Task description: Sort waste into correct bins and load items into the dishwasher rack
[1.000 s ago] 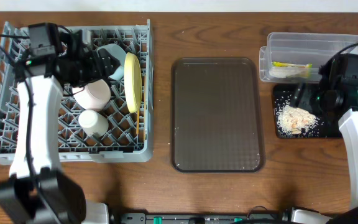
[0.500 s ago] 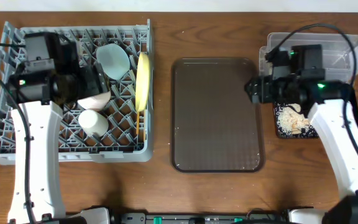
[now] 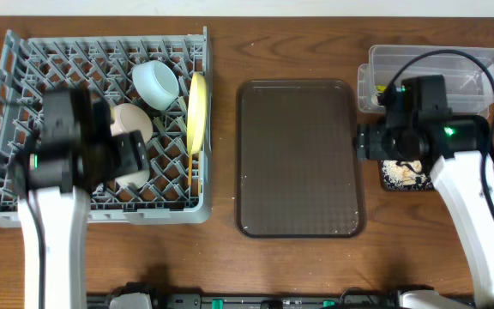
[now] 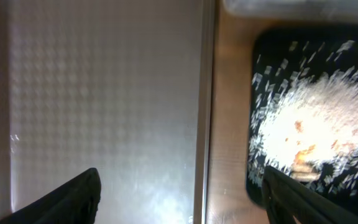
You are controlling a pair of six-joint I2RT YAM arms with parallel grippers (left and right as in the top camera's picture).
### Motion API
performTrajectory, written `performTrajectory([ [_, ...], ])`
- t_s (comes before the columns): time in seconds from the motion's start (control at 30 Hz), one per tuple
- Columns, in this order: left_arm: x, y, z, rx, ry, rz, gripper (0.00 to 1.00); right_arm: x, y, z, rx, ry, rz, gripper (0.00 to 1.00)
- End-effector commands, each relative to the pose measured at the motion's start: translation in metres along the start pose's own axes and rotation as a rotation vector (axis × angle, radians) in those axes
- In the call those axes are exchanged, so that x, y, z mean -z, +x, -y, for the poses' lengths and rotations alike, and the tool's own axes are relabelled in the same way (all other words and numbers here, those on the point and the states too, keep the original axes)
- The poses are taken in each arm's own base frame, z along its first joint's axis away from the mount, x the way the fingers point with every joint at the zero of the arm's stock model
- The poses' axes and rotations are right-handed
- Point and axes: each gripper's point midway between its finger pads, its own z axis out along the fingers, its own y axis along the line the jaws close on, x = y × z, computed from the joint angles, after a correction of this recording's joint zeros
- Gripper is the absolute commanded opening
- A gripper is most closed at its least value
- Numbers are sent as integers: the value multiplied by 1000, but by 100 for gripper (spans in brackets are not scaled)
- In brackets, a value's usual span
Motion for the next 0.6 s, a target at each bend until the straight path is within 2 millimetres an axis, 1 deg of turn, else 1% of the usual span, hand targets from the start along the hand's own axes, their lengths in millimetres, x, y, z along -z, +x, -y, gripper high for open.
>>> performTrajectory([
  [0.0, 19, 18, -1, -47, 11, 133, 83, 22, 4, 0, 2, 2, 123, 86],
  [0.07, 25, 28, -2, -55, 20, 212, 84, 36, 6, 6, -21, 25, 228, 92],
  [0.1, 28, 34, -4, -54, 26, 248, 83, 42, 7, 11, -45, 48, 271, 99],
  [0.13, 29, 38, -4, -54, 30, 274, 89, 48, 10, 18, -68, 77, 315, 99],
  [0.17, 31, 43, -5, -55, 35, 301, 92, 54, 12, 23, -81, 102, 354, 99],
  [0.3, 38, 56, -7, -51, 48, 371, 92, 70, 29, 29, -84, 122, 421, 99],
  [0.33, 39, 58, -7, -52, 49, 378, 92, 71, 30, 29, -83, 122, 423, 99],
  [0.43, 43, 60, -8, -52, 52, 391, 92, 76, 41, 30, -84, 124, 413, 99],
  [0.57, 42, 63, -8, -52, 49, 377, 93, 74, 52, 31, -85, 131, 374, 99],
])
